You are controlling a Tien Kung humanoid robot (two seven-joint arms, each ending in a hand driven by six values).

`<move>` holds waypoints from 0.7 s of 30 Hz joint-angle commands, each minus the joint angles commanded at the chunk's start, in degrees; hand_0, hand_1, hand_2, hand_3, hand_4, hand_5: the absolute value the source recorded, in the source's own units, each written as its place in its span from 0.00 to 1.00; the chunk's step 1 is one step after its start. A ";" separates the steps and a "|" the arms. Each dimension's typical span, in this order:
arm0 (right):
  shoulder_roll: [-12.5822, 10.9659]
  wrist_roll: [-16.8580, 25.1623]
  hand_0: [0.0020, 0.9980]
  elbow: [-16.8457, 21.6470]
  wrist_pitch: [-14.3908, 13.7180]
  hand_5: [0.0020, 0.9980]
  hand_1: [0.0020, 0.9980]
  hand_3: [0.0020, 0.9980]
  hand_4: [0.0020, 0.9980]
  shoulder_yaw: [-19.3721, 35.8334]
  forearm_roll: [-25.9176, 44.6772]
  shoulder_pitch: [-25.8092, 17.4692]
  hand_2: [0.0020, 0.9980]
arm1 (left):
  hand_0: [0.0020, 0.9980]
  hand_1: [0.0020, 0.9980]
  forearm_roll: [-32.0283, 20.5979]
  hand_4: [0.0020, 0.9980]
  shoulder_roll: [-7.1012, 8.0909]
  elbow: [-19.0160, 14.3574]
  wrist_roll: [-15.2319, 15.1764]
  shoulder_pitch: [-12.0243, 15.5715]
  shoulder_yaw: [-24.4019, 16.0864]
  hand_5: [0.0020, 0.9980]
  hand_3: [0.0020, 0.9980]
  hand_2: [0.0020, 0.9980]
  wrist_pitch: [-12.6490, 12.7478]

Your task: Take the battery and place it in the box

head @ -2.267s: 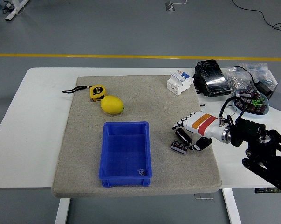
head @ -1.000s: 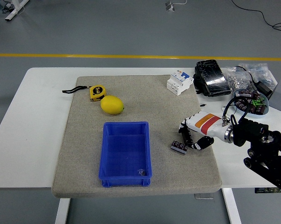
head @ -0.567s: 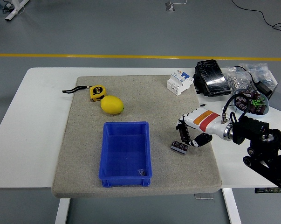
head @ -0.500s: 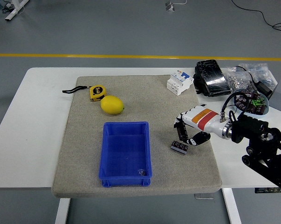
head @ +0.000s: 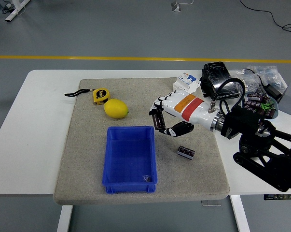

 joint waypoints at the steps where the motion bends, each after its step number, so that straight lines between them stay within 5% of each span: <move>1: 0.31 -0.19 0.55 0.59 0.17 0.15 0.57 0.65 0.76 -0.42 -0.13 0.22 0.66 | 0.57 0.54 0.08 0.63 0.01 0.00 0.02 -0.01 -0.05 0.57 0.57 0.59 -0.01; 4: 1.51 -0.85 0.55 1.70 0.96 0.15 0.57 0.65 0.76 -2.24 -0.23 1.03 0.66 | 0.57 0.54 0.13 0.63 0.05 -0.01 0.04 -0.09 -0.07 0.57 0.57 0.59 -0.03; 5: 1.99 -1.05 0.60 1.82 1.28 0.17 0.63 0.76 0.82 -2.92 -0.18 1.28 0.75 | 0.56 0.54 0.15 0.64 0.07 -0.01 0.04 -0.13 -0.06 0.57 0.57 0.59 -0.04; 10: 4.12 -1.43 0.60 1.49 2.26 0.17 0.63 0.76 0.82 -5.60 -0.28 2.03 0.75 | 0.56 0.54 0.05 0.64 0.08 0.00 0.02 -0.33 -0.04 0.57 0.57 0.59 -0.01; 11: 4.61 -1.61 0.67 1.17 2.82 0.17 0.69 0.88 0.86 -6.10 -0.43 2.25 0.86 | 0.56 0.53 0.02 0.64 0.10 -0.01 0.00 -0.39 0.02 0.57 0.57 0.59 -0.01; 12: 5.02 -1.74 0.67 0.83 3.38 0.17 0.69 0.88 0.86 -6.42 -0.72 2.44 0.86 | 0.56 0.53 0.03 0.64 0.14 0.00 -0.01 -0.44 0.03 0.57 0.57 0.59 -0.02; 21: 5.17 -0.40 0.70 -0.12 3.88 0.18 0.74 0.98 0.90 -5.90 0.88 3.19 0.95 | 0.56 0.53 -0.32 0.63 0.34 0.09 -0.17 -0.42 0.02 0.57 0.57 0.59 0.18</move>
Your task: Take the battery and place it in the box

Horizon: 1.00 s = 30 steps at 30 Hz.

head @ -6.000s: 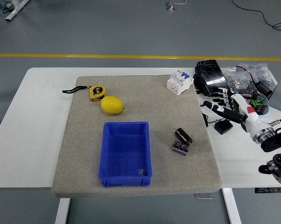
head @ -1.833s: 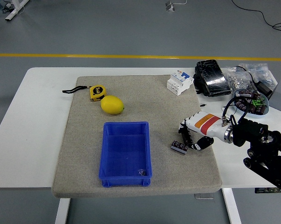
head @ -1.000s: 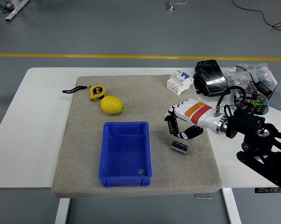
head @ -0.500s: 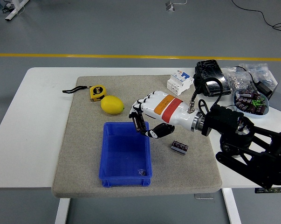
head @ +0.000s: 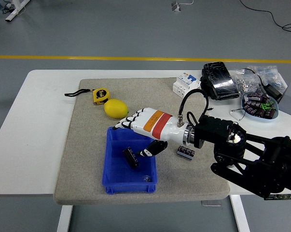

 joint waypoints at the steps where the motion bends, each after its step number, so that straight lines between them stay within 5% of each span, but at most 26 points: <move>1: -0.05 0.04 0.70 -0.03 0.08 0.18 0.74 0.98 0.90 0.09 0.07 0.02 0.95 | 0.56 0.53 0.07 0.63 0.00 0.01 0.03 0.01 -0.06 0.57 0.57 0.59 0.01; 7: -1.02 -0.11 0.71 0.26 0.09 0.19 0.74 0.99 0.91 2.08 0.23 -0.86 0.95 | 0.56 0.53 0.37 0.63 0.01 0.01 0.16 0.06 -0.17 0.57 0.57 0.58 -0.05; 8: -1.42 -0.06 0.70 0.41 0.01 0.20 0.71 0.95 0.89 2.66 0.24 -1.12 0.87 | 0.55 0.52 0.36 0.63 0.02 0.02 0.16 0.06 -0.17 0.57 0.57 0.58 -0.05; 13: -4.53 1.19 0.70 1.05 -0.88 0.20 0.71 0.95 0.89 6.57 1.16 -3.60 0.87 | 0.55 0.52 -0.46 0.63 0.01 0.07 -0.11 0.04 0.22 0.57 0.57 0.58 0.08; 14: -5.29 1.47 0.62 1.11 -1.03 0.21 0.67 0.82 0.90 7.36 1.40 -4.26 0.77 | 0.55 0.52 -0.68 0.64 0.01 0.08 -0.20 0.01 0.38 0.57 0.57 0.58 0.10; 19: -8.22 1.65 0.62 1.13 -1.50 0.21 0.67 0.82 0.90 10.38 1.84 -7.92 0.77 | 0.55 0.52 -1.08 0.64 -0.05 0.12 -0.37 -0.02 0.53 0.57 0.57 0.58 0.13; 20: -8.52 1.87 0.58 0.69 -1.87 0.22 0.63 0.73 0.92 10.87 2.14 -9.00 0.71 | 0.55 0.52 -1.08 0.64 -0.06 0.12 -0.38 0.03 0.49 0.57 0.57 0.58 0.14; 30: -5.64 2.77 0.55 -6.76 -4.15 0.21 0.58 0.68 0.94 13.32 2.02 -16.61 0.65 | 0.55 0.52 -0.30 0.63 -0.37 0.01 0.01 0.21 0.24 0.57 0.57 0.58 -0.03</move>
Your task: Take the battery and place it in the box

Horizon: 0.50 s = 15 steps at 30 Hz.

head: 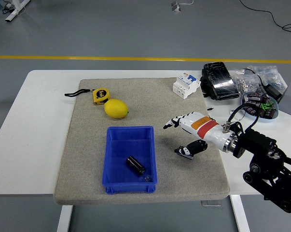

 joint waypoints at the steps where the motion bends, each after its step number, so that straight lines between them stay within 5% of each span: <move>1: 0.30 0.00 0.55 -0.40 -0.10 0.21 0.58 0.68 0.94 0.30 0.05 -0.40 0.65 | 0.55 0.52 0.01 0.63 -0.01 0.00 0.00 0.02 0.01 0.57 0.57 0.58 -0.01; 15: 2.01 -0.63 0.53 -2.47 -0.68 0.21 0.53 0.64 0.92 2.15 0.63 -3.32 0.58 | 0.55 0.53 0.55 0.63 -0.09 0.02 0.20 0.47 -0.43 0.57 0.57 0.59 -0.03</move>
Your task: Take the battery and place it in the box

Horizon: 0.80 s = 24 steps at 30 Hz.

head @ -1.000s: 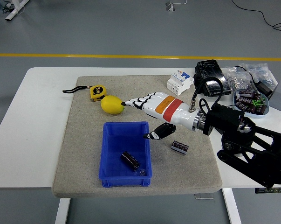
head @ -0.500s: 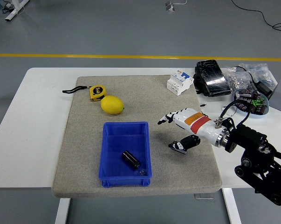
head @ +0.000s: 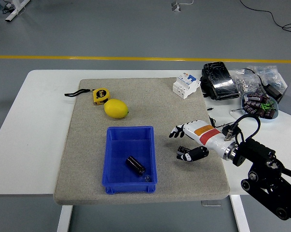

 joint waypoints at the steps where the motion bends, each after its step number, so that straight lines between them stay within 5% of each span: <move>1: 0.11 -0.01 0.53 -0.30 -0.09 0.21 0.53 0.64 0.92 -0.02 0.06 -0.13 0.58 | 0.55 0.53 0.15 0.63 -0.01 -0.01 0.06 0.02 -0.07 0.57 0.57 0.59 -0.03; 24: 0.34 -0.09 0.47 -3.74 -1.51 0.18 0.46 0.58 0.88 0.83 1.10 -2.23 0.51 | 0.56 0.53 -0.38 0.63 -0.12 -0.06 -0.10 -0.30 0.36 0.58 0.57 0.59 -0.18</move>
